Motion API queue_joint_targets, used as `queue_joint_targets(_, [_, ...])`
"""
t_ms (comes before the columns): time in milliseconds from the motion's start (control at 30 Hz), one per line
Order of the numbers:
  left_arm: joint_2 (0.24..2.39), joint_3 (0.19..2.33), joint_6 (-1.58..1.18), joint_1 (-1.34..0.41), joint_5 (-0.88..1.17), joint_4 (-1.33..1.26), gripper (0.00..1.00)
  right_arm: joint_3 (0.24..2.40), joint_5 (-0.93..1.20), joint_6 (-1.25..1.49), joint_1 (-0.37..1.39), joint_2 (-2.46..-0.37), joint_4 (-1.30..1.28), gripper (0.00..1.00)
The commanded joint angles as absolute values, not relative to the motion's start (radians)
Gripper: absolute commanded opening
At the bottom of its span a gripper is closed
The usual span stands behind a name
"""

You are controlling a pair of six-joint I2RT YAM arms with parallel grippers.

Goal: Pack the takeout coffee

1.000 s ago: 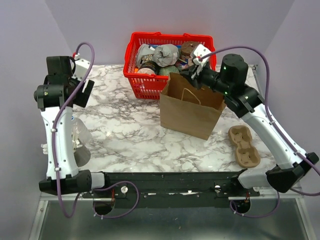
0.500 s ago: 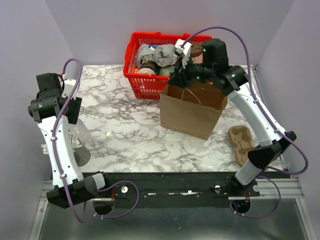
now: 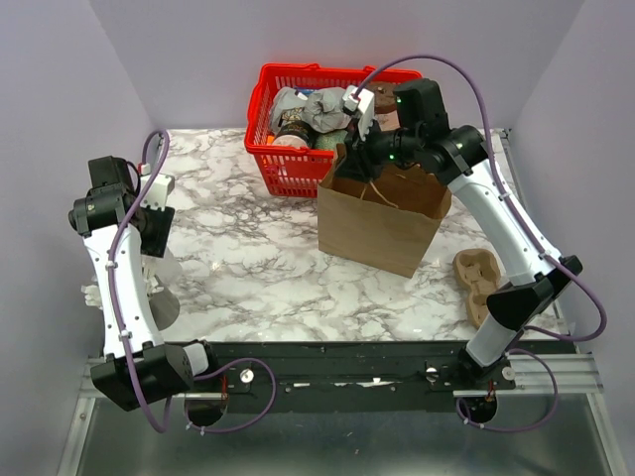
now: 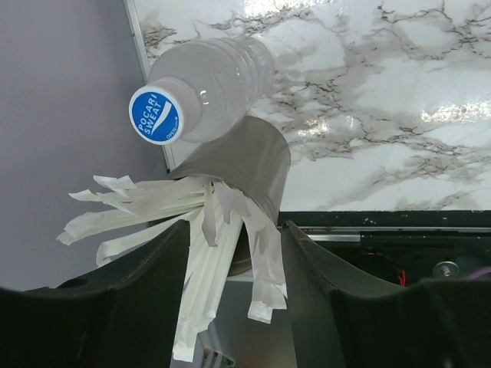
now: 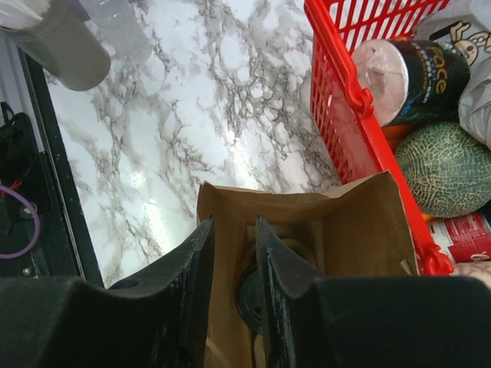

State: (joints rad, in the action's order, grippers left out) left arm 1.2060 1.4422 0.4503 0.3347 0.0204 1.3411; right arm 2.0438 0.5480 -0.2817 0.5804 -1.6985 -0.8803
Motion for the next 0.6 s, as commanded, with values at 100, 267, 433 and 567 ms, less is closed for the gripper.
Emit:
queue_joint_targets(100, [1.210,1.525,0.407,0.344,0.045,1.401,0.61,2.016,0.554,-0.279,0.575,-1.684,-0.907,0.37])
queue_joint_targets(267, [1.209,1.514,0.402,0.345,-0.058,1.396,0.59,2.036,0.564,-0.278,0.575,-1.703,-0.914,0.37])
queue_joint_targets(433, [1.218,1.493,0.394,0.354,-0.092,1.393,0.57,2.051,0.569,-0.279,0.575,-1.720,-0.926,0.37])
queue_joint_targets(567, [1.229,1.480,0.394,0.367,-0.087,1.387,0.56,2.054,0.571,-0.281,0.575,-1.724,-0.933,0.37])
